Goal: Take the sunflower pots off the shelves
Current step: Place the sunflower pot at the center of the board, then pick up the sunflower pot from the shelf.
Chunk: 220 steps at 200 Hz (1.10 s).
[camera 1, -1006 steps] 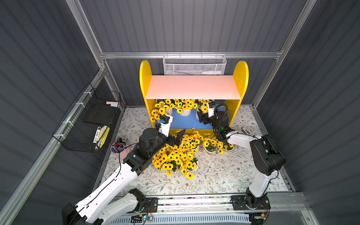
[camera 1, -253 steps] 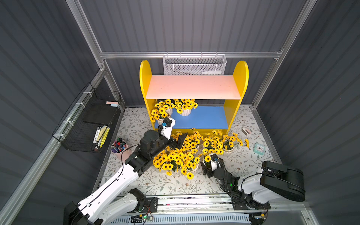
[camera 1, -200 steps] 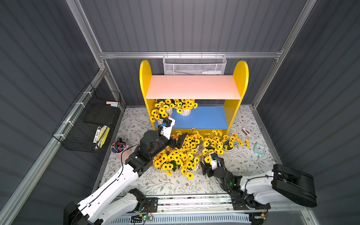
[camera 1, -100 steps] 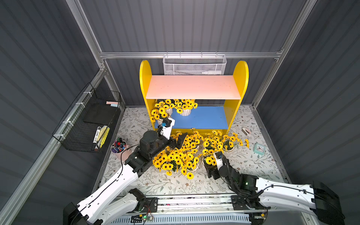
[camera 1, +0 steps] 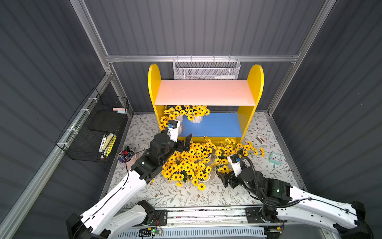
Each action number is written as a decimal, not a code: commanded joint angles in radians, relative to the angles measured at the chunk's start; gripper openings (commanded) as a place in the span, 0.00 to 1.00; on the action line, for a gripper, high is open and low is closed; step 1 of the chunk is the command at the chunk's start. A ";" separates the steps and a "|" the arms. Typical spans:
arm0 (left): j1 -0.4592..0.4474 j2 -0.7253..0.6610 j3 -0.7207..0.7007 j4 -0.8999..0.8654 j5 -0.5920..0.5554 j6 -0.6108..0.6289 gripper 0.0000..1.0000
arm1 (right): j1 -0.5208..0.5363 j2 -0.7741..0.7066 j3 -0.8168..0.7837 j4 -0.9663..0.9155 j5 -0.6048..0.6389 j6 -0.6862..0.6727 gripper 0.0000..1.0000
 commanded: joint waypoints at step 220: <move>0.206 0.331 -0.157 0.419 0.029 0.035 0.99 | -0.377 0.002 0.086 0.031 -0.176 -0.089 0.99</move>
